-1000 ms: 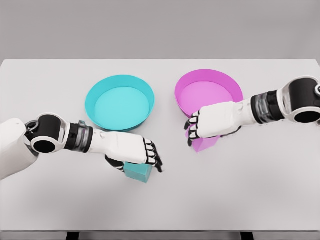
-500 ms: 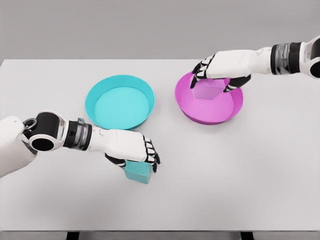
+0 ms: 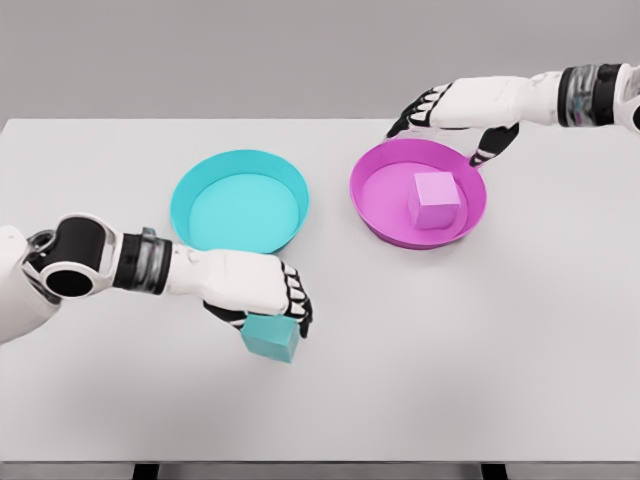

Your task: Place the blocks in the corresponding plates according to their colors

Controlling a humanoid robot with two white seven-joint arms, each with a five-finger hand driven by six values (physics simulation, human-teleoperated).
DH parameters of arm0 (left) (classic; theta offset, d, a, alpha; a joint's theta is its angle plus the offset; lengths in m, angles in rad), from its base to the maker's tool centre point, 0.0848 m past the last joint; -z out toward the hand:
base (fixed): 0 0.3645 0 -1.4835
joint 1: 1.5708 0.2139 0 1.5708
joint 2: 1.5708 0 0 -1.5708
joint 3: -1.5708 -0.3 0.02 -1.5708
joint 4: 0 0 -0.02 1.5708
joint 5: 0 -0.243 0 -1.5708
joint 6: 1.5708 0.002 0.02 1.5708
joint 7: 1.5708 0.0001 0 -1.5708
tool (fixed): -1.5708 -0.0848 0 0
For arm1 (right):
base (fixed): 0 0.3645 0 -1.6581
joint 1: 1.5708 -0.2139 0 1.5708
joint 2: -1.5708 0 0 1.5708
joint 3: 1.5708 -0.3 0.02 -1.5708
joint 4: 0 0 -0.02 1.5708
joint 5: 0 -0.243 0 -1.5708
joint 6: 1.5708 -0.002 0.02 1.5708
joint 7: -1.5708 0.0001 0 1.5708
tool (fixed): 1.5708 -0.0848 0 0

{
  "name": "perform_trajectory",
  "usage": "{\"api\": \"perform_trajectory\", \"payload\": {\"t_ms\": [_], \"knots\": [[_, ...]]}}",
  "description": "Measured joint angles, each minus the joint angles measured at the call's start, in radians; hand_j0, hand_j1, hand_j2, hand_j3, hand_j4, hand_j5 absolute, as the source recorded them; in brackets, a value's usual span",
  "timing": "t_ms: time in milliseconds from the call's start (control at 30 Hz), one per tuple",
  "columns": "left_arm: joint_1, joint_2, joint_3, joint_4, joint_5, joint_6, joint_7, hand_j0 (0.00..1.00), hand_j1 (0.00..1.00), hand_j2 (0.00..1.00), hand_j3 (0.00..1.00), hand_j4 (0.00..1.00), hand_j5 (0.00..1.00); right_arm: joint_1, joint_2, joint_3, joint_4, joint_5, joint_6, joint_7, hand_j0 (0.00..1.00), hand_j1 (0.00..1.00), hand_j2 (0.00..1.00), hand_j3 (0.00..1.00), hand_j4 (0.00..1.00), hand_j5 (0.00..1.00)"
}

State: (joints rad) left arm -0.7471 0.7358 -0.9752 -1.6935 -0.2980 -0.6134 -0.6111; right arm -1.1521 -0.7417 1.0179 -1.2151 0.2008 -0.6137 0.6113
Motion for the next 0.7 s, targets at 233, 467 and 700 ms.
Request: {"api": "perform_trajectory", "payload": {"t_ms": [233,467,700], "knots": [[0.002,0.009,0.032,-0.003,0.023,0.0,0.0,0.64,0.64,0.64,0.64,0.64,0.64,0.043,-0.171,-0.084,0.013,-0.093,0.0,0.0,1.0,1.0,1.0,1.0,1.0,1.0],[0.006,0.009,0.086,0.003,0.046,0.0,0.0,0.64,0.64,0.64,0.64,0.64,0.64,0.064,-0.187,-0.094,0.015,-0.101,0.0,0.0,1.0,1.0,1.0,1.0,1.0,1.0],[-0.002,0.007,0.116,0.048,0.07,0.0,0.0,0.64,0.64,0.64,0.64,0.64,0.64,0.064,-0.18,-0.092,0.014,-0.095,0.0,0.0,1.0,1.0,1.0,1.0,1.0,1.0]]}}
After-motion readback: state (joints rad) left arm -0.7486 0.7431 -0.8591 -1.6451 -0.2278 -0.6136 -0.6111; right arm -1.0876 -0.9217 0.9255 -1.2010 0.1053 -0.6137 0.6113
